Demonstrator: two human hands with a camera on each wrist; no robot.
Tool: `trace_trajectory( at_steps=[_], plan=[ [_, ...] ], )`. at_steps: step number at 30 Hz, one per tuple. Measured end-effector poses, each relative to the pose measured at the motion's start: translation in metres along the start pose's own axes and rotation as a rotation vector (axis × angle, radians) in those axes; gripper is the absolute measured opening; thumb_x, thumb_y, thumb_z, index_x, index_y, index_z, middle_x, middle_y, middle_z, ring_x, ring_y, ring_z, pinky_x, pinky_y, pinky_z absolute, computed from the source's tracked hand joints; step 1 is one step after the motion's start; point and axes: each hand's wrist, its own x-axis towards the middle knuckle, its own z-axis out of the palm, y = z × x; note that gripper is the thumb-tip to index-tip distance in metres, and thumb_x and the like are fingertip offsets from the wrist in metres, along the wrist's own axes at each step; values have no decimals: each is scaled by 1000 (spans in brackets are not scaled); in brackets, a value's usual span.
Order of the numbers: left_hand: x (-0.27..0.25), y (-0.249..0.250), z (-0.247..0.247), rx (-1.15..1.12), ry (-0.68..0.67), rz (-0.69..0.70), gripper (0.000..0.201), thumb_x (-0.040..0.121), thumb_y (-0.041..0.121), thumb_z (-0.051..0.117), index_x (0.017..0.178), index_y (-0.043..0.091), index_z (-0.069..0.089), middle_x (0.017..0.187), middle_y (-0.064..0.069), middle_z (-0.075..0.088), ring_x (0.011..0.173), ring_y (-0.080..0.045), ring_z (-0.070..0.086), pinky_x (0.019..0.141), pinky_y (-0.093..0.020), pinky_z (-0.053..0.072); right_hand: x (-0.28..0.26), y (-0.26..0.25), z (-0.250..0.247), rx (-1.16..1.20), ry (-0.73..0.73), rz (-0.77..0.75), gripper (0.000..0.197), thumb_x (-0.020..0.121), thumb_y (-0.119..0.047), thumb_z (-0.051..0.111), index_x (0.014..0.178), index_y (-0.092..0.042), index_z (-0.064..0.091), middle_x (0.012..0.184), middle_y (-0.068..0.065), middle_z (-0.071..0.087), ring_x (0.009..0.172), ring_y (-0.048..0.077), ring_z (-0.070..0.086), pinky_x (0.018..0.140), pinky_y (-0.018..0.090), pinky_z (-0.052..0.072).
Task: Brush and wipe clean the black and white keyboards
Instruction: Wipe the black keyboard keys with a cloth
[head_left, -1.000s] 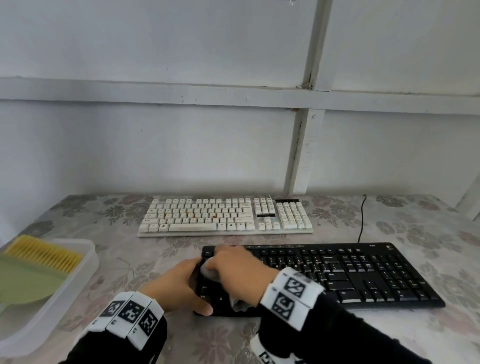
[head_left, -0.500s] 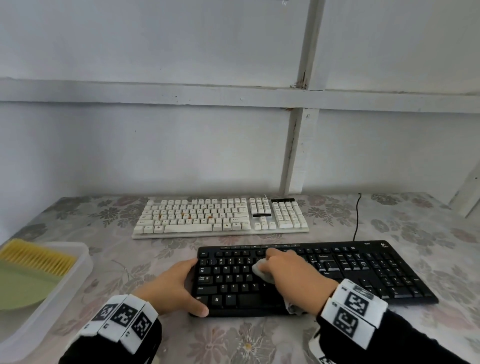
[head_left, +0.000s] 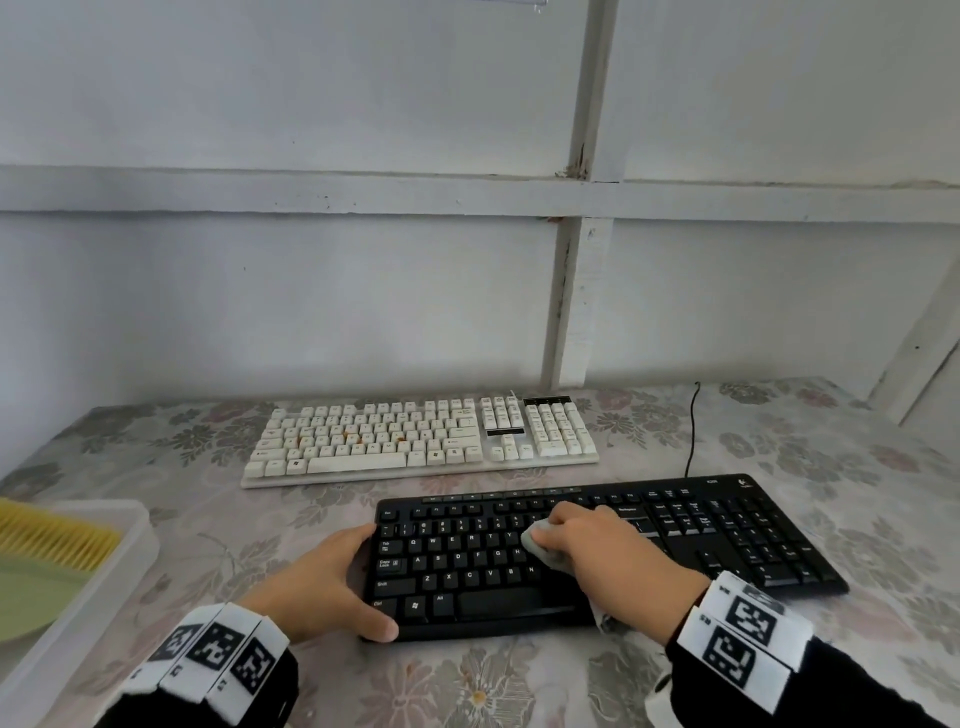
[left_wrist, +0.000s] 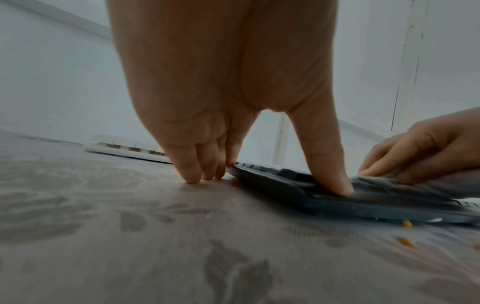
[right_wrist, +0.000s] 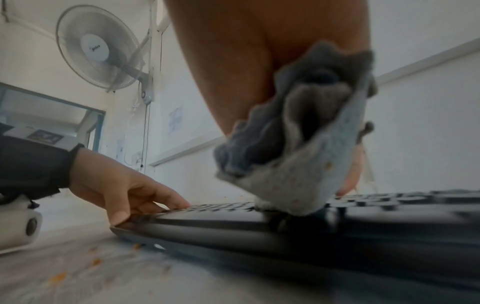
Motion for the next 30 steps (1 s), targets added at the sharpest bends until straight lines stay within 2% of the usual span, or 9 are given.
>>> trace_trajectory(
  at_steps=[4,8,12,14,19,21,25,28,30],
  plan=[
    [0,-2,0,-2,-10,-19,102,43,23,87,131,33,35,128,14,48,118,-6,48,106,-32,39,-12,28,2,-65,-3,42,29,76,7,44,84,-20,46,95,-2,45,82,23,45,75,39,47],
    [1,0,1,-7,-2,-2,87,56,11,85,124,35,36,120,20,49,111,-1,49,98,-23,39,-25,53,0,-84,24,103,26,78,-3,54,95,-21,51,96,-9,47,81,17,49,73,31,45],
    [1,-2,0,37,12,-23,104,44,26,85,135,32,34,127,16,47,118,-6,46,106,-30,36,-33,76,-7,-125,20,212,16,79,-6,57,78,-16,45,77,-8,40,62,14,47,58,25,37],
    [2,-3,0,25,13,-31,108,42,27,84,138,29,33,128,15,47,118,-7,47,106,-30,37,-32,84,-12,-120,9,268,30,79,-6,59,65,-14,34,70,-6,33,55,13,34,52,22,26],
    [2,-2,0,15,10,-35,105,46,22,85,137,27,33,126,14,49,115,-6,49,102,-27,39,-6,32,-25,73,46,129,20,89,-9,50,69,-9,44,81,-7,45,64,9,45,55,11,33],
    [2,-4,0,18,12,-35,108,42,25,86,136,28,34,125,15,50,115,-5,50,103,-30,40,8,-5,-21,150,23,64,18,90,-10,48,72,-8,47,84,-13,39,68,2,47,57,7,32],
    [4,-4,1,9,15,-23,96,49,19,87,128,34,35,121,19,50,111,-2,50,99,-24,40,27,-47,-8,106,-81,-51,34,71,13,42,58,-18,34,80,-5,31,75,21,41,60,24,36],
    [4,-3,1,9,5,-15,90,54,14,86,124,36,34,117,22,48,110,-1,49,97,-22,39,21,-38,-8,58,-72,-49,35,59,15,32,58,-20,30,81,-2,33,77,20,34,56,25,29],
    [5,-4,1,15,10,-23,94,53,17,86,128,35,32,120,21,46,113,-3,47,99,-24,38,13,-20,-8,49,-52,-45,33,58,14,34,60,-18,31,83,-1,37,75,20,36,60,30,35]
  ],
)
